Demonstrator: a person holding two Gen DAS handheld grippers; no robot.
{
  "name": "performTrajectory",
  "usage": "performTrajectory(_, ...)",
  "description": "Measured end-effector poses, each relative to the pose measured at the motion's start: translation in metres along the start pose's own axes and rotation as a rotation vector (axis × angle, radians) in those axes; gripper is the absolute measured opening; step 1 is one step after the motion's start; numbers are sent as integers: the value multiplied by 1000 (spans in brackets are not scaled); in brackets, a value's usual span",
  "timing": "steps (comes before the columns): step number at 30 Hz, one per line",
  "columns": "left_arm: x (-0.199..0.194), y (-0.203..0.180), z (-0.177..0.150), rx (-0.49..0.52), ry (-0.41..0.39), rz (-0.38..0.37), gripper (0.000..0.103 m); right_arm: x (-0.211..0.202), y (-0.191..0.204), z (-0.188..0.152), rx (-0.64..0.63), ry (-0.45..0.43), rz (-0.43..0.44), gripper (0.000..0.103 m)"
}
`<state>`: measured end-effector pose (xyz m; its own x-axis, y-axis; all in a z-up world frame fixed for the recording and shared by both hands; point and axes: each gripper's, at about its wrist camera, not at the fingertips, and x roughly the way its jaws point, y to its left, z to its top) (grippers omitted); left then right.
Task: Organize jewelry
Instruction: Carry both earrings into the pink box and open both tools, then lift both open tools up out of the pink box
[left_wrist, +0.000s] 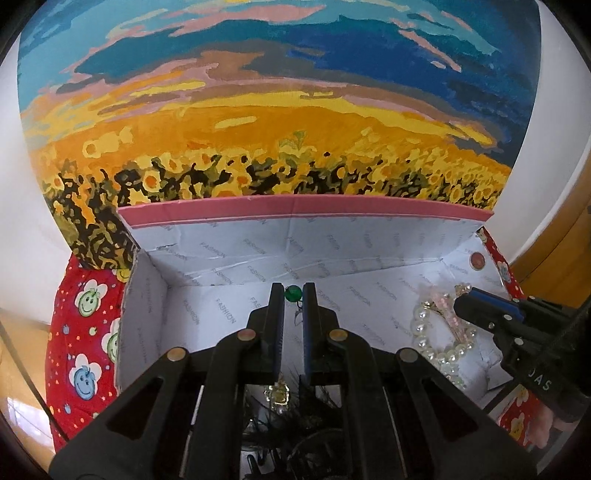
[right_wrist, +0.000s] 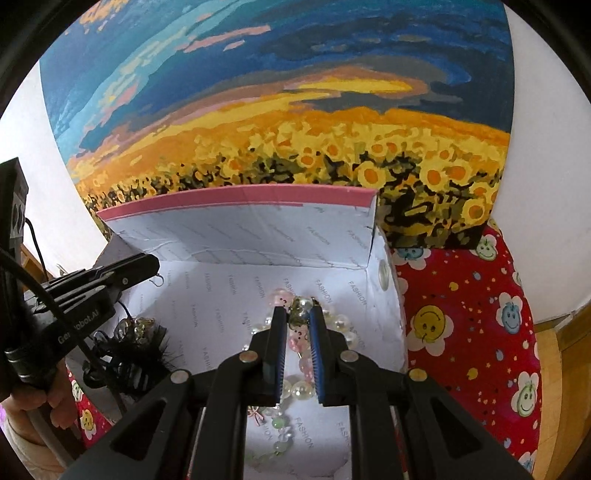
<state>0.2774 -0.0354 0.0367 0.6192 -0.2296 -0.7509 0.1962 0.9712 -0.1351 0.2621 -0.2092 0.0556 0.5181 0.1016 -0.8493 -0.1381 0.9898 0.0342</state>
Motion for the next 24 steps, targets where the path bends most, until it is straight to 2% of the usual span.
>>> performTrajectory(4,1,1,0,-11,12,1,5,-2,0,1,5,-2,6,17)
performTrajectory(5,1,1,1,-14,15,0,14,-3,-1,1,8,-6,8,18)
performTrajectory(6,1,1,2,-17,15,0,27,-4,-1,1,11,-10,10,21)
performTrajectory(8,0,-3,3,-21,9,2,41,-10,-3,1,17,-17,12,28)
performTrajectory(16,-31,-7,4,-25,-18,4,43,-43,-1,-3,34,-61,46,39)
performTrajectory(24,-74,-7,-12,-31,-45,11,44,-89,15,-15,24,-117,74,43)
